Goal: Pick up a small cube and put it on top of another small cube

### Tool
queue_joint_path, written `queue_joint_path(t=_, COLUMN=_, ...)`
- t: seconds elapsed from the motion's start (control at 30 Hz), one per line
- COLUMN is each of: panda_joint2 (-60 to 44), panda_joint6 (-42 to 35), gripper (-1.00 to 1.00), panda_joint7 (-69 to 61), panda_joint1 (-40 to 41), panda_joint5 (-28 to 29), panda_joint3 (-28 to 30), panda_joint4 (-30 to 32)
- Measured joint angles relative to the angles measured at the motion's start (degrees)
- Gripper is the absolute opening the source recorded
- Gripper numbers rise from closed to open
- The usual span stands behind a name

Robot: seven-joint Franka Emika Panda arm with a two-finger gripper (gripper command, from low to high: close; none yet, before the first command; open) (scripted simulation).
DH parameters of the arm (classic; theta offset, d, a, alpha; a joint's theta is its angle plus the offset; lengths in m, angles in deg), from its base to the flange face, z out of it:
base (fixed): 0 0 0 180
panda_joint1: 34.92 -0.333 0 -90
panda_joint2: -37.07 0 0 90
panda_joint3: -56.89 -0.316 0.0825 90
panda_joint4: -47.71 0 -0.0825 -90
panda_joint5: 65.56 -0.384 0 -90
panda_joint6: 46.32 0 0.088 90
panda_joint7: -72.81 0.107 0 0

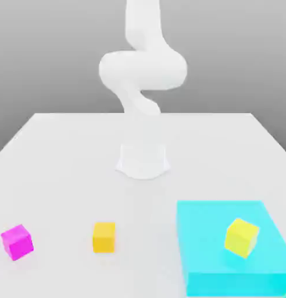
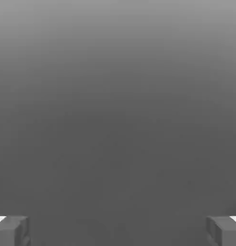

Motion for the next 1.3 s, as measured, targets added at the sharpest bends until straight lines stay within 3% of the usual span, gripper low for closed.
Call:
queue_joint_path(t=0.37, panda_joint2=-23.4, panda_joint6=16.1, gripper=0.0, panda_joint7=-5.8, panda_joint1=2.7, panda_joint5=2.1, panda_joint3=4.9, panda_joint4=15.4)
queue_joint_path(t=0.63, panda_joint2=-40.6, panda_joint6=27.7, gripper=0.0, panda_joint7=-13.0, panda_joint1=4.8, panda_joint5=-0.5, panda_joint3=8.0, panda_joint4=26.6)
queue_joint_path(t=0.87, panda_joint2=-55.2, panda_joint6=39.3, gripper=0.0, panda_joint7=-18.7, panda_joint1=9.4, panda_joint5=-7.4, panda_joint3=2.3, panda_joint4=25.5)
queue_joint_path(t=0.9, panda_joint2=-56.9, panda_joint6=40.7, gripper=-1.0, panda_joint7=-18.9, panda_joint1=10.3, panda_joint5=-7.6, panda_joint3=1.4, panda_joint4=25.2)
queue_joint_path(t=1.13, panda_joint2=-57.3, panda_joint6=41.0, gripper=-1.0, panda_joint7=-18.8, panda_joint1=10.5, panda_joint5=-7.5, panda_joint3=1.1, panda_joint4=25.2)
queue_joint_path(t=1.3, panda_joint2=-48.3, panda_joint6=33.7, gripper=-1.0, panda_joint7=-15.8, panda_joint1=8.8, panda_joint5=-3.5, panda_joint3=3.8, panda_joint4=26.9)
